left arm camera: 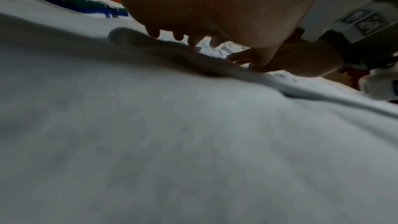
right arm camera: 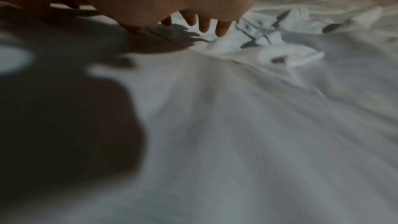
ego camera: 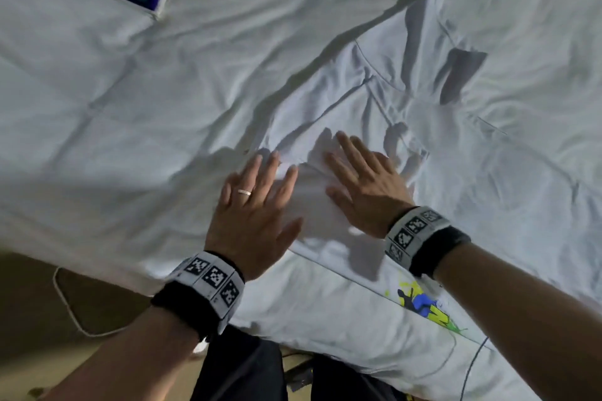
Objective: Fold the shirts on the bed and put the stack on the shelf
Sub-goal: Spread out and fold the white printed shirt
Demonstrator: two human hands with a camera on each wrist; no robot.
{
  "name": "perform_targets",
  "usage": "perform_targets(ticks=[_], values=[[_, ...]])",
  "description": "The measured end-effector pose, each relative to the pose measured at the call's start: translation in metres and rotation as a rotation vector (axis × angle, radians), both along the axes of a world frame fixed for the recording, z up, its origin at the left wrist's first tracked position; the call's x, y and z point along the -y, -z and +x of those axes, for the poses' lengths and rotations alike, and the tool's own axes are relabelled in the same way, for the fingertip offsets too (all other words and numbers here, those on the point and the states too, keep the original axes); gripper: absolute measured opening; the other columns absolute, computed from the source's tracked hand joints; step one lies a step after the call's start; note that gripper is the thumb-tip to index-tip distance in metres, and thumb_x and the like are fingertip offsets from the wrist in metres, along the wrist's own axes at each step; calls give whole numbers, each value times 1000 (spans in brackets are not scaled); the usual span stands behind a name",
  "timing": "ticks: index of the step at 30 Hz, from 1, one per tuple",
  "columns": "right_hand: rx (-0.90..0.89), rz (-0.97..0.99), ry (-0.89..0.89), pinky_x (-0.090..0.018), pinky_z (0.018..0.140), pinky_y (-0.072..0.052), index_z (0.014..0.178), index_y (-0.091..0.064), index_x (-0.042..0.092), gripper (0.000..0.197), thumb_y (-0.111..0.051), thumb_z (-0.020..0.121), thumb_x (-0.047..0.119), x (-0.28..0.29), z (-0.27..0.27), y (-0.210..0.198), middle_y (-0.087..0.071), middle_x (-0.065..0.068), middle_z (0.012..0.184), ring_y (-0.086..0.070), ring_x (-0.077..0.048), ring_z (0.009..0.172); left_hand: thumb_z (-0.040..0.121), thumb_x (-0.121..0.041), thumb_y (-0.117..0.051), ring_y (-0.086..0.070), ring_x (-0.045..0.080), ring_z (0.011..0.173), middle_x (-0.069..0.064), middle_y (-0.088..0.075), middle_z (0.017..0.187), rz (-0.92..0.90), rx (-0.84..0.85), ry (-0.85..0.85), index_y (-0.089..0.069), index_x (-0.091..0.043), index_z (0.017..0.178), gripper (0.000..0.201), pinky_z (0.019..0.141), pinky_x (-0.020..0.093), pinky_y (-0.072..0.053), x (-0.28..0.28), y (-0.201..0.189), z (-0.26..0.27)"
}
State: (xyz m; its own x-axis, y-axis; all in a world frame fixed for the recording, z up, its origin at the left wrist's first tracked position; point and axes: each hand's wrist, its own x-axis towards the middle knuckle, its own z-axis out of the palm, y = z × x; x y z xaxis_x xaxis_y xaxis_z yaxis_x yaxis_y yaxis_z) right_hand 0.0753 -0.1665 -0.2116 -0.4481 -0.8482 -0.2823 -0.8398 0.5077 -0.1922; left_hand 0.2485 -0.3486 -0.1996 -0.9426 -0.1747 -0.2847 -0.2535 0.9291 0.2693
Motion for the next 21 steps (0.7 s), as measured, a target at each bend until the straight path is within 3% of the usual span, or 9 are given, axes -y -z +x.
perform_targets(ticks=[4,8,11,13,15,18,21], values=[[-22,200,178,-50,120,-15,157,-9,30,70,-16,97,64,-30,-37,14,0,-3,166,-5,-26,153,92,-70,-30,-18,31,153,9,-16,167,-49,117,10,-27,-14,158,87,116,56,-22,5,26,8],[-68,307,260,-53,121,-8,157,1,31,67,-18,100,59,-46,-77,12,15,5,165,6,-23,152,88,-74,-28,-7,25,155,4,-5,169,-24,121,-22,-12,-21,161,91,118,53,-12,6,35,9],[-163,185,267,-52,112,-22,154,-22,21,62,-39,100,44,-31,-79,1,-7,-5,165,-16,-31,147,87,-75,-30,-3,24,155,3,-2,169,-13,107,-50,-10,-22,161,94,119,55,-13,4,36,8],[-235,44,117,-51,98,-33,145,-41,17,55,-55,93,26,-14,-78,-2,-33,-11,156,-36,-35,130,86,-76,-32,-3,24,155,5,-2,169,-3,104,-55,-12,-21,161,95,118,56,-16,5,35,7],[-257,-48,-31,-49,87,-39,137,-51,15,55,-61,83,11,7,-83,1,-49,-13,143,-49,-37,115,85,-76,-34,-9,26,155,7,-7,168,16,91,-53,-18,-19,160,95,117,58,-19,5,33,7],[-209,46,-23,-51,90,-40,137,-52,17,62,-64,77,5,44,-99,1,-53,-12,135,-51,-38,113,84,-78,-34,-13,25,154,6,-10,168,32,50,-75,-20,-18,160,98,117,56,-22,5,32,8],[-274,173,29,-48,90,-36,116,-65,14,40,-64,78,4,66,-107,-7,-60,-11,112,-49,-36,105,83,-82,-31,-1,20,155,2,-2,169,49,37,-96,-9,-19,161,103,120,51,-14,6,33,8]])
